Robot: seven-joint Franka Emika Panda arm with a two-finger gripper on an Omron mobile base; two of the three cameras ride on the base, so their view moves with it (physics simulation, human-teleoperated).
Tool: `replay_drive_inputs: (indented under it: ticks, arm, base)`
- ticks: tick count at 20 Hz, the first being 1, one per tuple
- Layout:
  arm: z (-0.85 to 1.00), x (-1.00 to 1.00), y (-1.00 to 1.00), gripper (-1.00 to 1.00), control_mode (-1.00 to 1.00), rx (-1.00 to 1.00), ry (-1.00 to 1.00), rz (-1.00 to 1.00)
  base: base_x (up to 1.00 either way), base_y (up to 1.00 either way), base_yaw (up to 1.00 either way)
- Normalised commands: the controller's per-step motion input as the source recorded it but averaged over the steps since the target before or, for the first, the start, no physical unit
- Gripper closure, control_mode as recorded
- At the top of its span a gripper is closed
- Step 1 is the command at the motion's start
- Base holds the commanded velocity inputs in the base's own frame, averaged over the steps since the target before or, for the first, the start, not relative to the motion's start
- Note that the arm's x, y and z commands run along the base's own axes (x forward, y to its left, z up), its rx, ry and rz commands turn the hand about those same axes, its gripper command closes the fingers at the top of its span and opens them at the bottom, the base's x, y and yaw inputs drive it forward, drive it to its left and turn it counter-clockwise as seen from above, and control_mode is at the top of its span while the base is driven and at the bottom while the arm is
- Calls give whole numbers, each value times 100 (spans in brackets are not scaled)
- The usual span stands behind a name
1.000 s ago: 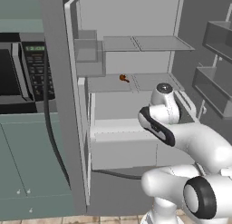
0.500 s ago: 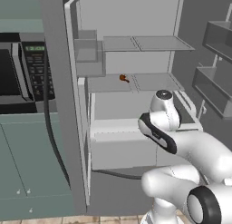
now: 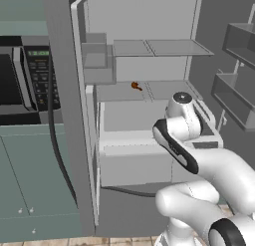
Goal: Place the corn and onion inside the fridge drawer. Close the drawer after placing the vegetables.
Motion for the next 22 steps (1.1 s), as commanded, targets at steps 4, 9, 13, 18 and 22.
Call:
replay_drive_inputs:
  ticks: [4,9,13,18,22]
  arm:
    - [33,98,3,100,-100,0,6,9]
    - [11,86,0,100,-100,0,16,9]
    - [-10,68,0,100,-100,0,19,9]
    - [-61,33,0,100,-100,-1,16,10]
    - [-65,27,0,100,-100,-1,15,9]
  base:
    - [0,0,0]
    - [0,0,0]
    - [0,0,0]
    - [0,0,0]
    - [0,0,0]
